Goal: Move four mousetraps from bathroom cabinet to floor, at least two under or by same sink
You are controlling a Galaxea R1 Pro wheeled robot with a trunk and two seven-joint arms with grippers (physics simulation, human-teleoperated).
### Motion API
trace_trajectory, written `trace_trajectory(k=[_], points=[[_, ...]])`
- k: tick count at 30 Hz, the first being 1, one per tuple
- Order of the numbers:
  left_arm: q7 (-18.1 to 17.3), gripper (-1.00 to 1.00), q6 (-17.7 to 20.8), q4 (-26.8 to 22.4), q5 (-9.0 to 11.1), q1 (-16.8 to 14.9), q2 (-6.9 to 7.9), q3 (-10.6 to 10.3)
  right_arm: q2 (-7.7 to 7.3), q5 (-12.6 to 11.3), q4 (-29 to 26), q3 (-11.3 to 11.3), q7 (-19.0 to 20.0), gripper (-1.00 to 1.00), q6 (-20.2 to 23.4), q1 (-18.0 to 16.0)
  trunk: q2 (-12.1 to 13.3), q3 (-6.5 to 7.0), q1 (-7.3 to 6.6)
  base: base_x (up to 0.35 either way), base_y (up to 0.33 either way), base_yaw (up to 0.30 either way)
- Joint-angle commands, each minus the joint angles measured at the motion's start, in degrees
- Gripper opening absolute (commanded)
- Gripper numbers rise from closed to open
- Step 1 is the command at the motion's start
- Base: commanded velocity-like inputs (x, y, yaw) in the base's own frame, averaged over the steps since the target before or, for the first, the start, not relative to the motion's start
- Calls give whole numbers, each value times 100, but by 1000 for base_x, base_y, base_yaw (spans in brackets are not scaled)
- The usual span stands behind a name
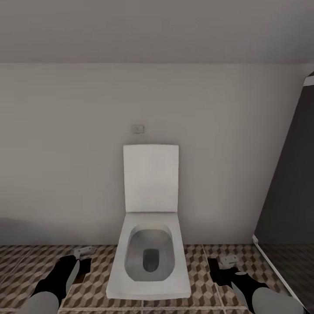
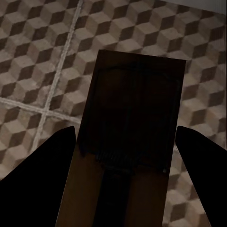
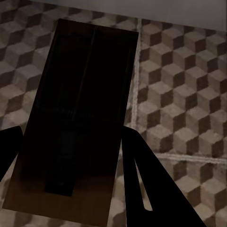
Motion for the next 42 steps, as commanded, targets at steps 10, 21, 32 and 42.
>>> trace_trajectory(k=[10, 21, 32, 42], points=[[-66, -100, 9, 28, 8, 0, 0, 0, 0, -20, -1, -1, -15, -100, -6, 0, -40, -18, 22, 0, 0, 0], [-17, -100, -4, 16, 1, 0, 62, 0, 4, -18, -1, -1, -12, -100, -12, 0, -481, -215, 264, 0, 0, 0], [11, -100, -9, 9, -12, 0, 52, 0, 4, -18, -1, -1, 4, -100, -19, 3, -923, -413, 505, 0, 0, 0], [24, -100, -9, 9, -18, 0, 46, 0, 4, -18, -1, -1, 1, -100, -19, 2, -1013, -626, 570, 0, 0, 0]])
